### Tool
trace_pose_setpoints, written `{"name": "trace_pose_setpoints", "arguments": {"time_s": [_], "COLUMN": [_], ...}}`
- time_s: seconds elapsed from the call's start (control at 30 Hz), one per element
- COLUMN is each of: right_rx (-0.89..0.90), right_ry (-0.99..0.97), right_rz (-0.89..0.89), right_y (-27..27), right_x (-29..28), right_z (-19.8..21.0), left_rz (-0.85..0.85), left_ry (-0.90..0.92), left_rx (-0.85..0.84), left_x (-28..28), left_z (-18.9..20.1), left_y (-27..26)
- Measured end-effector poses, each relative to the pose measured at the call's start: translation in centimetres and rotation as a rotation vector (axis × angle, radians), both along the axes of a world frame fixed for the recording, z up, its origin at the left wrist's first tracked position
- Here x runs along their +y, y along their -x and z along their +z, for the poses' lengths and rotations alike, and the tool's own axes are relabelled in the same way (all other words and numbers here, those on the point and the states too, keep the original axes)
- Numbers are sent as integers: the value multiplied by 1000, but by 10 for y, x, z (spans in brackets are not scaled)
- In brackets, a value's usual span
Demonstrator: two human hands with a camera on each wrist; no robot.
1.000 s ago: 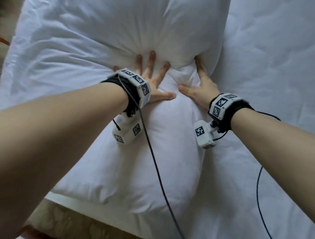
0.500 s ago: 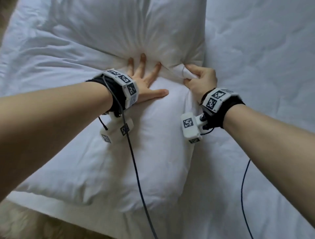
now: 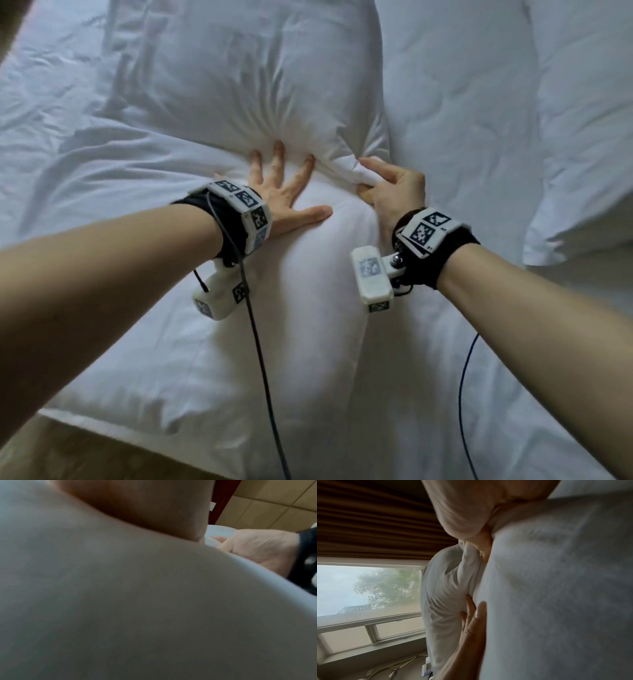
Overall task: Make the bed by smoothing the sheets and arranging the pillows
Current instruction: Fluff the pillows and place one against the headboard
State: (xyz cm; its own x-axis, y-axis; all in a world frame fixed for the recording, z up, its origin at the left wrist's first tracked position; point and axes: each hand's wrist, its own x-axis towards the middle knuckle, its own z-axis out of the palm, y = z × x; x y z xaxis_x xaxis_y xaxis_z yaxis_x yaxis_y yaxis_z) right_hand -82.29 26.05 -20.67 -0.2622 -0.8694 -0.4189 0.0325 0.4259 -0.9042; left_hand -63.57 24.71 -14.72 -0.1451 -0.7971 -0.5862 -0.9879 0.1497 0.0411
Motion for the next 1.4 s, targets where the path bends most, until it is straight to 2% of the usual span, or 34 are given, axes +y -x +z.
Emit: {"name": "trace_pose_setpoints", "arguments": {"time_s": [0.13,0.23,0.43,0.53,0.63,0.7,0.77,0.83,1.0,1.1,1.23,1.37,1.4], "right_rx": [25,18,38,104,245,303,392,473,558,415,193,-155,-169], "right_ry": [-25,-30,-50,-35,5,-14,-37,-68,-176,-115,-3,-91,-114], "right_rz": [-19,9,240,306,406,505,613,682,733,676,482,181,131], "right_y": [73,110,141,152,157,153,146,140,128,120,118,116,116], "right_x": [37,60,65,53,30,11,-7,-23,-43,-49,-56,-57,-57], "right_z": [-11,-24,-33,-24,-15,-13,-16,-22,-40,-46,-56,-63,-62], "left_rz": [-20,-30,4,-107,-275,-306,-267,-241,-210,-184,-196,-206,-209], "left_ry": [-11,-42,-13,99,269,328,291,236,99,26,10,9,8], "left_rx": [35,13,-137,-63,11,-72,-187,-233,-128,-83,-93,-92,-94], "left_x": [32,49,59,52,19,-15,-44,-63,-83,-93,-100,-99,-98], "left_z": [-15,-21,-6,12,21,21,17,6,-27,-36,-51,-58,-59], "left_y": [70,104,140,156,159,151,135,117,90,82,81,87,88]}}
